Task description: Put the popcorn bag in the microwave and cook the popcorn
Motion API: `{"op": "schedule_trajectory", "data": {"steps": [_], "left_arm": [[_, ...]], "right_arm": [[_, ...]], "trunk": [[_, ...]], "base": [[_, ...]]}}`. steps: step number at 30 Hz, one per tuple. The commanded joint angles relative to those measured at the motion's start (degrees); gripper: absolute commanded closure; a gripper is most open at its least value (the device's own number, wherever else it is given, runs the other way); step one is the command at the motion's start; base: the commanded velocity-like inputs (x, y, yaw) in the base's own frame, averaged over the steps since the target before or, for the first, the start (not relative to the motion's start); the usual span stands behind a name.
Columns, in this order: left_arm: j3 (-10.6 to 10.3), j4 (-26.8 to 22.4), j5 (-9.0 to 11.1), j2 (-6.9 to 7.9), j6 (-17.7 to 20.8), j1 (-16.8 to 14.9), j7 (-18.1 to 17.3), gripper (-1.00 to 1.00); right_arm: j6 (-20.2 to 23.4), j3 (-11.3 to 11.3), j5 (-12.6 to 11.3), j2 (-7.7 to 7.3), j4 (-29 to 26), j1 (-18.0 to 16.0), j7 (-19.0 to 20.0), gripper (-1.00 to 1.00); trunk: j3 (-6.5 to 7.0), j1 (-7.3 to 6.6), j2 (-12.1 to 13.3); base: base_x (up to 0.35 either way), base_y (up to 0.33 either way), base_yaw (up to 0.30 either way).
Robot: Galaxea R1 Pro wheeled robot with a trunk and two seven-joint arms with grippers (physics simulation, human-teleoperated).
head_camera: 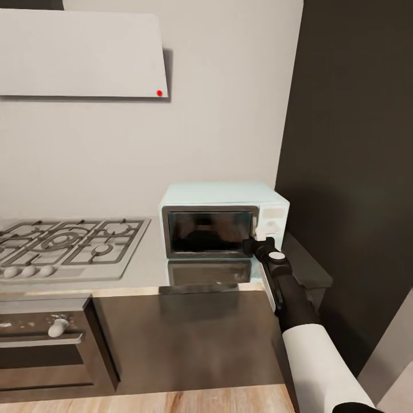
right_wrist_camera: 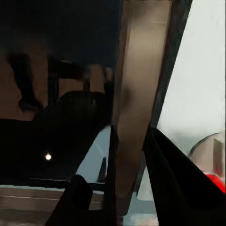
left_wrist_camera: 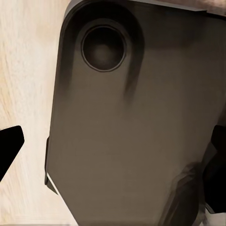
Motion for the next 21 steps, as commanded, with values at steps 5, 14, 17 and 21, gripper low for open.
{"op": "schedule_trajectory", "data": {"steps": [5,14,17,21], "left_arm": [[-0.06,-0.06,0.37,0.07,-0.03,0.01,-0.02,-1.0],[-0.02,-0.06,0.37,0.01,-0.03,0.01,-0.03,-1.0],[0.01,-0.06,0.37,-0.01,-0.03,0.01,-0.03,-1.0],[0.0,-0.06,0.37,-0.02,-0.03,0.01,-0.03,-1.0]], "right_arm": [[0.2,-0.09,0.03,0.05,-0.05,-0.02,-0.02,1.0],[-0.43,-0.09,0.12,0.05,-0.05,-0.02,-0.16,1.0],[-0.43,-0.09,0.12,0.05,-0.05,-0.02,-0.16,1.0],[-0.43,-0.09,0.12,0.05,-0.05,-0.02,-0.16,1.0]], "trunk": [[-0.06,-0.03,-0.03],[-0.06,-0.03,-0.03],[-0.06,-0.03,-0.03],[-0.06,-0.03,-0.03]], "base": [[-0.128,0.0,0.0],[-0.052,0.0,0.0],[-0.304,0.0,0.0],[-0.272,0.0,0.0]]}}
